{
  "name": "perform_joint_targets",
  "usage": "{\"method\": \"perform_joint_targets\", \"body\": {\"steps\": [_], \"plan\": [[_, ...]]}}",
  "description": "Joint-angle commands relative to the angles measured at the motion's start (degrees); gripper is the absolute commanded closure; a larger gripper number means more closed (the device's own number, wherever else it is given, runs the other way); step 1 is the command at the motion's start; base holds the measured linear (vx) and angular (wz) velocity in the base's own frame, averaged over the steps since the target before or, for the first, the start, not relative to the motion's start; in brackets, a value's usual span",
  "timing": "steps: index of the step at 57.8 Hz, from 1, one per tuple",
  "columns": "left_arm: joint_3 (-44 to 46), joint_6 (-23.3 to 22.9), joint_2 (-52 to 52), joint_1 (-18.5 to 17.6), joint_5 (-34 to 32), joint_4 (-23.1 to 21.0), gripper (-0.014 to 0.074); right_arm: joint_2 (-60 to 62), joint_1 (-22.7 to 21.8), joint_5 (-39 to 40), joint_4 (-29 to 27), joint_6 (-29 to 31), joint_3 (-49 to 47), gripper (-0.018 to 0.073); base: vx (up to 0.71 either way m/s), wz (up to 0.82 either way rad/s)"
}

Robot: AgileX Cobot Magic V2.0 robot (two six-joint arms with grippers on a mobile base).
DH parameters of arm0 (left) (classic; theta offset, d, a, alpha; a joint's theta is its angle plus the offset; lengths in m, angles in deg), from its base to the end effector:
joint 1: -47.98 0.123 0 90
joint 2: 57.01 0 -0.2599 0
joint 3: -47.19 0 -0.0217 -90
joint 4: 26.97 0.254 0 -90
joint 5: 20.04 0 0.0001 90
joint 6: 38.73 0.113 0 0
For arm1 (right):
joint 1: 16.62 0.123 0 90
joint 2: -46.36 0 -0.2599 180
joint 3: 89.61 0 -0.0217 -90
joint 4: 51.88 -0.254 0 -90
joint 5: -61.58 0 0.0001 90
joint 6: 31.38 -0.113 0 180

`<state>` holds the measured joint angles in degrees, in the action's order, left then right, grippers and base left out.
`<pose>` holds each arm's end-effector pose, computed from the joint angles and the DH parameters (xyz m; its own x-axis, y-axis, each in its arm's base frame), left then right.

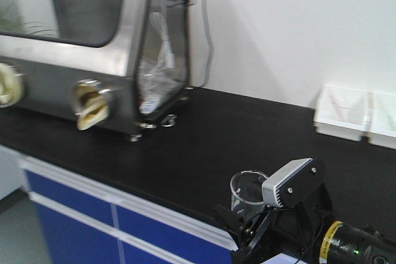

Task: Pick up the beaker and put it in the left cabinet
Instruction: 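Drive the base away from the bench holding the beaker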

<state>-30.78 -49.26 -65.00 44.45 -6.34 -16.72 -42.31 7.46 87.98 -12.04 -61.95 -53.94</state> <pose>0.1059 -0.0017 0.1800 -0.1641 0.0002 -0.9865 0.0184 0.9998 -0.0028 0.2802 0.1604 0.2321 -0.1419 -0.1769 -0.9739 -0.6632 0.7474 -0.0391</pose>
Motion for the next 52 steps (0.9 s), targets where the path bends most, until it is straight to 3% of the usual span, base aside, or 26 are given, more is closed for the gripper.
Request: {"method": "perform_joint_targets", "body": {"steps": [1, 52], "plan": [[0.5, -0.2, 1.1, 0.0, -4.5, -0.3, 0.0593, 2.0, -0.1, 4.3, -0.7, 0.2, -1.9, 0.0351, -0.07, 0.66], [0.5, -0.2, 1.1, 0.0, -4.5, -0.3, 0.0593, 2.0, -0.1, 4.3, -0.7, 0.2, -1.9, 0.0351, 0.06, 0.69]]}}
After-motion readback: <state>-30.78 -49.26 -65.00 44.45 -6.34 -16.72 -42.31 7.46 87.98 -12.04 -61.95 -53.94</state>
